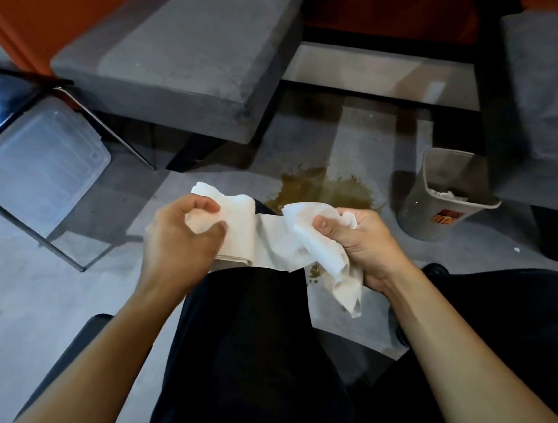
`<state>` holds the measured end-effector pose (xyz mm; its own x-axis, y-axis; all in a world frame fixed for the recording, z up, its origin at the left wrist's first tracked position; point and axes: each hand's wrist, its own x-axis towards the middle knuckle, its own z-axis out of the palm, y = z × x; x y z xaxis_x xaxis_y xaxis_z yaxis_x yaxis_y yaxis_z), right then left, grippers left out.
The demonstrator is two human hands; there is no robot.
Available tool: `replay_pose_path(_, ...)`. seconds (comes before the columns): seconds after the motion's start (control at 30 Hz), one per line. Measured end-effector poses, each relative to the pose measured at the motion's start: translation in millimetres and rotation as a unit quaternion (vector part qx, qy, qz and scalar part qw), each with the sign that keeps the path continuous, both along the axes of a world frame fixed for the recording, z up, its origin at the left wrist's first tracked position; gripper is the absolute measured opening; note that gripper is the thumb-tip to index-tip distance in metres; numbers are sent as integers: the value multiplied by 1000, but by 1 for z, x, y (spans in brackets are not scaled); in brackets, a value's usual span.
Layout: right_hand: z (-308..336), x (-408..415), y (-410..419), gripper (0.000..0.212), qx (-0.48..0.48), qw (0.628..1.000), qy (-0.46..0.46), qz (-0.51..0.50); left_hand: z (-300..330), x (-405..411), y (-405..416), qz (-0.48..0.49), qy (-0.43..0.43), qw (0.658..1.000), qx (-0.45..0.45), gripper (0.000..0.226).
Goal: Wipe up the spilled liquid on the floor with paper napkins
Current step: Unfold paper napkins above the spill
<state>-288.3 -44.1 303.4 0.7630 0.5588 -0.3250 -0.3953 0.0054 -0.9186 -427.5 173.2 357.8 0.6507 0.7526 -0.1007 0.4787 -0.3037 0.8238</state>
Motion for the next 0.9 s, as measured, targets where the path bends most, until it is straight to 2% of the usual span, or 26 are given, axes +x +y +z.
replay_pose_path(0.07,-2,7,-3,43,0,999,-25,-26,0,2,2,17,8,999,-38,20)
replay_pose_path(0.13,-13,21,-16,29,-13,994,-9,-106,3,3,3,50,-3,990,-129,23)
replay_pose_path(0.2,-23,24,-26,14,-36,990,2,-135,7,4,5,64,-21,979,-195,23)
replay_pose_path(0.33,-27,28,-30,20,-20,992,17,-119,7,5,1,52,-12,979,-199,23)
replay_pose_path(0.4,-22,28,-30,16,-12,995,-3,-97,6,4,1,45,-14,979,-197,24)
replay_pose_path(0.47,-18,24,-23,16,-25,997,-37,-67,2,6,2,42,-13,983,-178,26)
replay_pose_path(0.53,-16,22,-22,26,-33,997,-57,-47,-1,6,1,29,-1,989,-147,28)
replay_pose_path(0.63,-30,34,-47,60,-56,985,-44,-158,1,6,-5,16,40,997,-57,26)
replay_pose_path(0.67,-36,40,-59,55,-77,977,-37,-197,3,5,-6,13,46,998,-37,26)
replay_pose_path(0.7,-42,42,-65,40,-85,972,-17,-219,3,4,-5,14,40,999,-23,25)
replay_pose_path(0.77,-46,45,-63,21,-113,975,-16,-189,5,5,-4,15,44,999,-23,27)
replay_pose_path(0.83,-41,44,-55,27,-89,978,-6,-187,11,4,-8,-3,38,999,1,32)
replay_pose_path(0.9,-32,44,-49,24,-74,982,0,-171,20,1,-17,-30,1,997,70,41)
